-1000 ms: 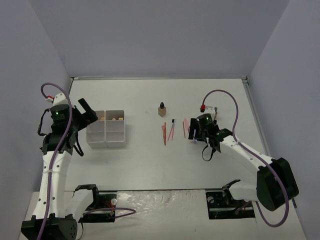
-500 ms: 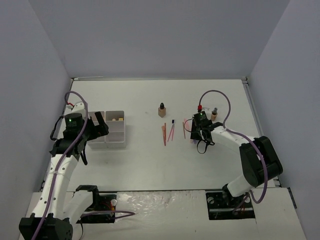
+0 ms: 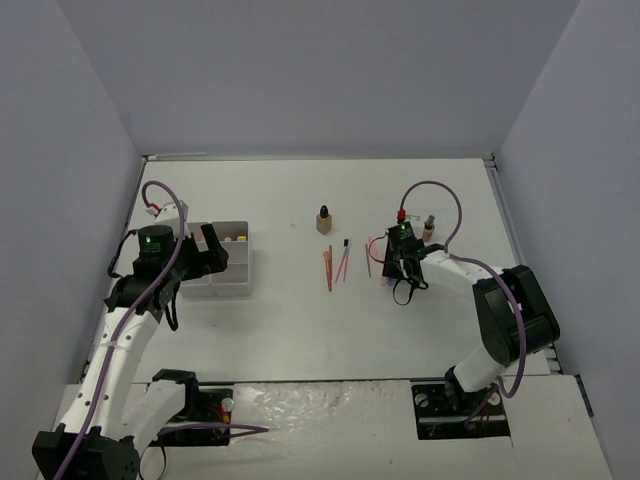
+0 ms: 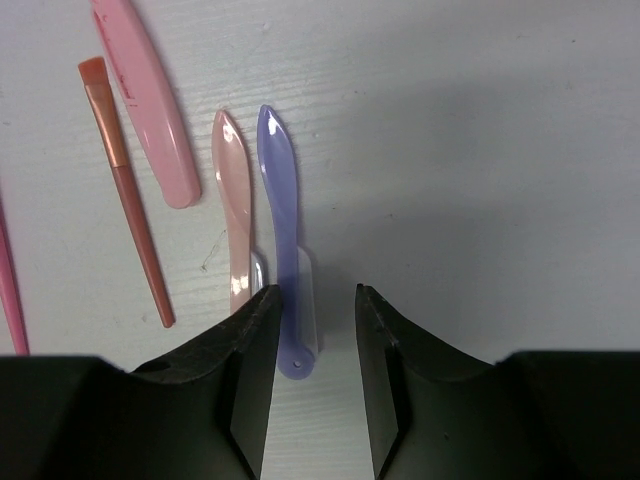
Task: Organize the makeup
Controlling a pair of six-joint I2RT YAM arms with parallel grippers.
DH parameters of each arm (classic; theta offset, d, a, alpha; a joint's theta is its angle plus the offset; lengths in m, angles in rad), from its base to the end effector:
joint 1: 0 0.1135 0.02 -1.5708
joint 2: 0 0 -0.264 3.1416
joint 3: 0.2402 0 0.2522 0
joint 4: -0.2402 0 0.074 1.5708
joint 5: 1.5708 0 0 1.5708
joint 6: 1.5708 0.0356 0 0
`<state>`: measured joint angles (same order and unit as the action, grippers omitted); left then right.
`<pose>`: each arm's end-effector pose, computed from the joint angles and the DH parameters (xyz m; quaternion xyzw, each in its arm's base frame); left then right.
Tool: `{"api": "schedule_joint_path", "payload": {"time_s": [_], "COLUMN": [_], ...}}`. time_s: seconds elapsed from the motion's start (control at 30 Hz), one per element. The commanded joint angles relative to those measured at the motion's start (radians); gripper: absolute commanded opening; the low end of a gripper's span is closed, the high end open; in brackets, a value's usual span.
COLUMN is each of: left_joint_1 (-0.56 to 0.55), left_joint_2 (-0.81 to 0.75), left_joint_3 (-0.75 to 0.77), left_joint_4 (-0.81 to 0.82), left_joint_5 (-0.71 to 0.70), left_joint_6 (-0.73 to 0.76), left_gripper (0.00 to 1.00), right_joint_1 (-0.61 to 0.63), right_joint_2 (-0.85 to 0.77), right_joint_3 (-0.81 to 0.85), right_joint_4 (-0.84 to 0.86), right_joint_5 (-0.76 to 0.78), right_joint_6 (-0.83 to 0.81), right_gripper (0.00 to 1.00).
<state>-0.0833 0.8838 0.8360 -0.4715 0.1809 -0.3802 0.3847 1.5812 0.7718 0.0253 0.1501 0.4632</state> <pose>0.1936 -0.0226 0.3117 -0.0826 0.8586 -0.1908 0.4685 0.2917 0.1123 0.1644 0.0649 0.9192 0.0941 0.3769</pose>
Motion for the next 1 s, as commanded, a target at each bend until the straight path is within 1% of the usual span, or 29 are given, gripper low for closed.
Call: {"api": "schedule_joint_path", "payload": {"time_s": [0.0, 0.33, 0.5, 0.6, 0.8, 0.87, 0.97], "left_joint_1": [-0.013, -0.013, -0.013, -0.015, -0.026, -0.044, -0.084], "left_joint_2": [0.011, 0.026, 0.024, 0.025, 0.039, 0.044, 0.059], "left_joint_3": [0.058, 0.060, 0.069, 0.073, 0.094, 0.106, 0.129], "left_joint_4": [0.062, 0.056, 0.049, 0.045, 0.047, 0.048, 0.056], "left_joint_5": [0.045, 0.075, 0.077, 0.081, 0.110, 0.114, 0.130], "left_joint_6": [-0.031, -0.059, -0.067, -0.074, -0.110, -0.127, -0.168], "left_gripper": [0.97, 0.97, 0.97, 0.97, 0.97, 0.97, 0.97], "right_joint_1": [-0.013, -0.010, -0.010, -0.010, -0.012, -0.008, 0.016], "right_joint_2": [0.007, 0.043, 0.055, 0.057, 0.006, -0.043, -0.159], "right_joint_3": [-0.026, 0.000, -0.019, -0.032, -0.052, -0.056, -0.064], "right_joint_4": [0.010, 0.021, 0.020, 0.019, 0.007, 0.010, 0.043], "right_joint_5": [0.015, -0.034, -0.043, -0.036, -0.004, -0.003, -0.010], "right_joint_6": [0.012, 0.000, 0.013, 0.023, 0.027, 0.014, -0.023], "right_gripper": [0.33, 0.33, 0.32, 0.28, 0.03, 0.00, 0.00]}}
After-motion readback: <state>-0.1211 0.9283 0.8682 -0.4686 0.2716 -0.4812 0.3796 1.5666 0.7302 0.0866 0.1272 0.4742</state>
